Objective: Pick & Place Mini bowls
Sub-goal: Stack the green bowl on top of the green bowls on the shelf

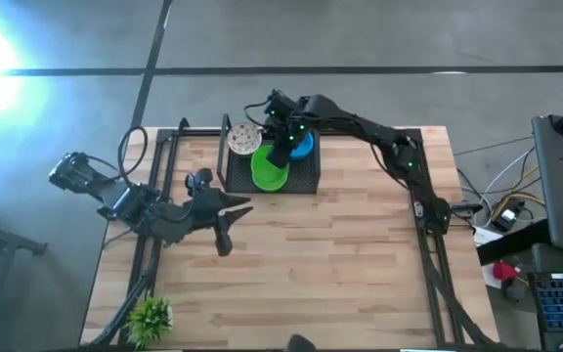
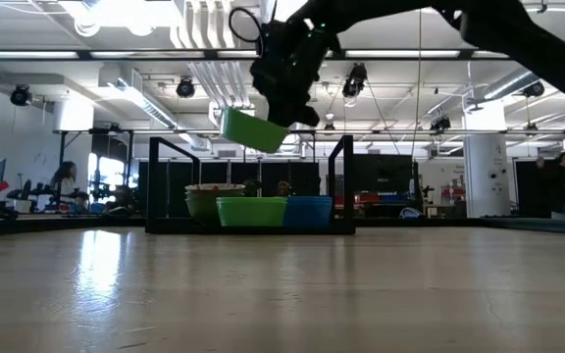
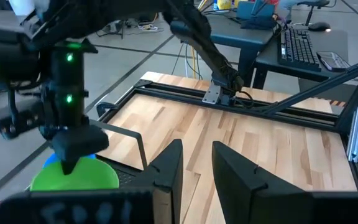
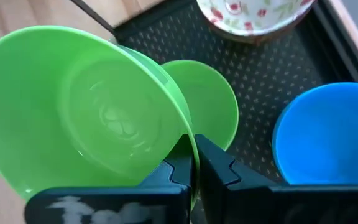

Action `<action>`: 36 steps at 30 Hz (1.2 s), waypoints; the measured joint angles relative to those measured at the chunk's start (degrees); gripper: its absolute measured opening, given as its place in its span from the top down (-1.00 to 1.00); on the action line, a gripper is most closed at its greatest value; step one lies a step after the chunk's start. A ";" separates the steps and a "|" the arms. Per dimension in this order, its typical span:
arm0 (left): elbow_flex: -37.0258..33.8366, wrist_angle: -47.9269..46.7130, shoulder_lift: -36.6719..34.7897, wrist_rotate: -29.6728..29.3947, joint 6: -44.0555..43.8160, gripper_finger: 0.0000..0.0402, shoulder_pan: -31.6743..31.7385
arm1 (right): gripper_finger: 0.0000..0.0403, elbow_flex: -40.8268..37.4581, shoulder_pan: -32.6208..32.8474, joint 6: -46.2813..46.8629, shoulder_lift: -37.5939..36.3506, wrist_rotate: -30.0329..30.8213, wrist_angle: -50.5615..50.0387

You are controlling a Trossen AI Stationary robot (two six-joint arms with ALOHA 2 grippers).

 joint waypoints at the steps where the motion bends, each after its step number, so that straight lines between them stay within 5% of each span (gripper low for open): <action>1: -0.02 0.00 0.00 -0.02 0.01 0.60 0.00 | 0.96 0.61 -0.13 -0.15 0.88 0.10 -0.33; 36: -0.02 0.00 0.02 0.00 1.63 0.60 0.00 | 0.96 0.41 -2.11 0.58 10.47 4.09 0.57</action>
